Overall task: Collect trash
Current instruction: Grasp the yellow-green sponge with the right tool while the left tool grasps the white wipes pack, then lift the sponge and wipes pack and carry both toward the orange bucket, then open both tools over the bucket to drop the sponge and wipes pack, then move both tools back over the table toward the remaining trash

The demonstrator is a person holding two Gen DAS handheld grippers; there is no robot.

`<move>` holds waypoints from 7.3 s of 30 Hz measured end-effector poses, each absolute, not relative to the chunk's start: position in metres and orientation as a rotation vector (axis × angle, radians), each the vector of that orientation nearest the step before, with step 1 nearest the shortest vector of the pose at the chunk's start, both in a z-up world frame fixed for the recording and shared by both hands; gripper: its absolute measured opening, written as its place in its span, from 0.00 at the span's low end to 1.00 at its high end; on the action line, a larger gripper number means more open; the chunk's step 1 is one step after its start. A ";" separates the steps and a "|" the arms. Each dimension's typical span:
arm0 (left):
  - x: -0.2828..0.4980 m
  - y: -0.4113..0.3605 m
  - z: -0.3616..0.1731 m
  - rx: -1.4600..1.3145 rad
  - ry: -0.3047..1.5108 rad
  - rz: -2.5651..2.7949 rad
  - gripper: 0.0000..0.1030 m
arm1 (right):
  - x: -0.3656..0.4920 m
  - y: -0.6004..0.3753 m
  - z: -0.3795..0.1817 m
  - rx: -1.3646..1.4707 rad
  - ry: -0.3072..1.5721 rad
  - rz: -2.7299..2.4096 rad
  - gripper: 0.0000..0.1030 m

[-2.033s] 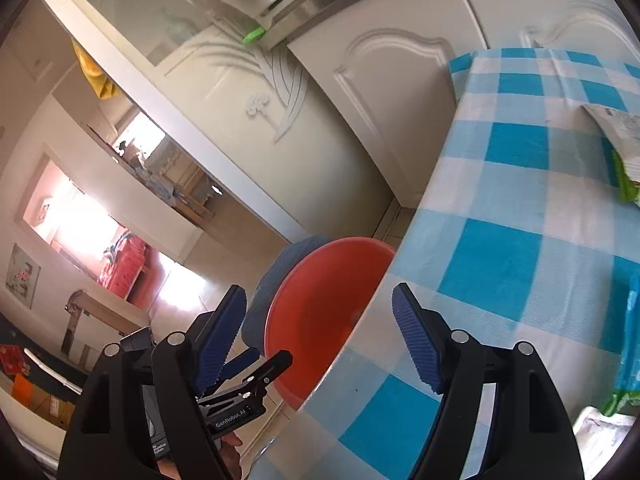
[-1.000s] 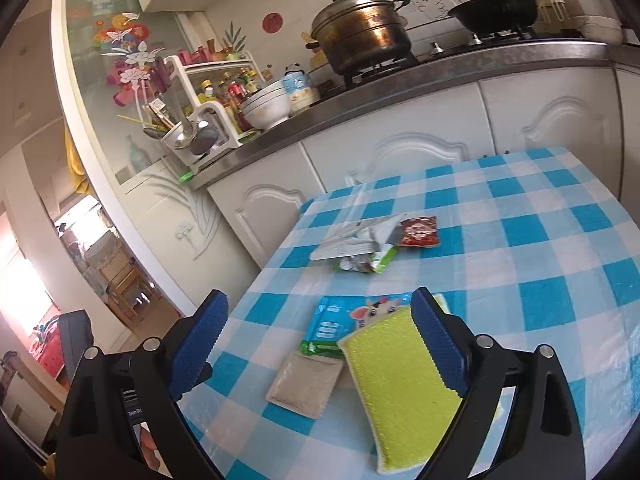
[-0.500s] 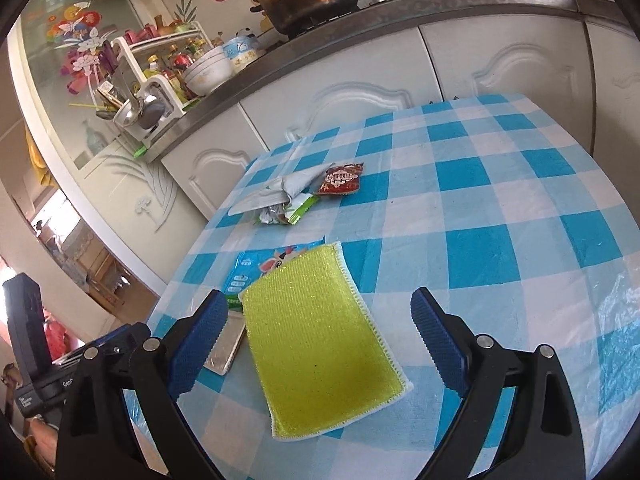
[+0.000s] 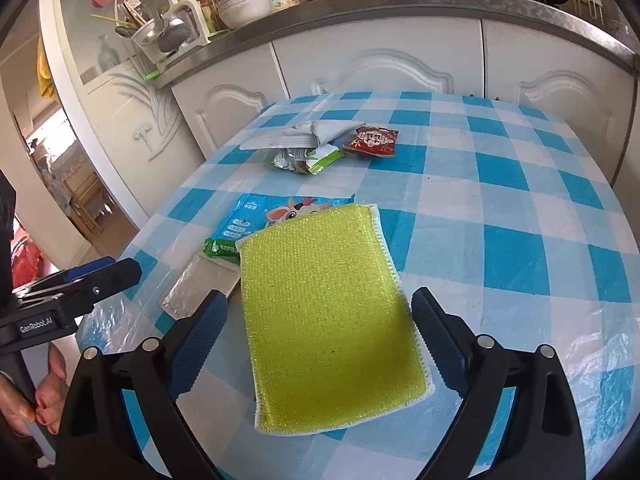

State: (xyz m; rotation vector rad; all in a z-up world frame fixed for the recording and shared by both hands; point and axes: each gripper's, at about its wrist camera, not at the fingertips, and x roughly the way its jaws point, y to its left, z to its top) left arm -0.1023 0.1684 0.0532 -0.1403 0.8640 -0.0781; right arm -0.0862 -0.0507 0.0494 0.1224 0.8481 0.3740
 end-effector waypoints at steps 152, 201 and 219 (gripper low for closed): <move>-0.116 0.312 0.046 -0.306 0.748 -0.008 0.76 | -0.054 -0.009 0.106 0.195 0.791 0.458 0.71; -0.106 0.401 -0.037 -0.348 0.888 0.261 0.87 | -0.001 0.264 0.052 -0.123 0.982 0.776 0.87; -0.120 0.387 0.003 -0.378 0.808 0.194 0.87 | -0.022 0.182 0.078 0.093 0.891 0.724 0.88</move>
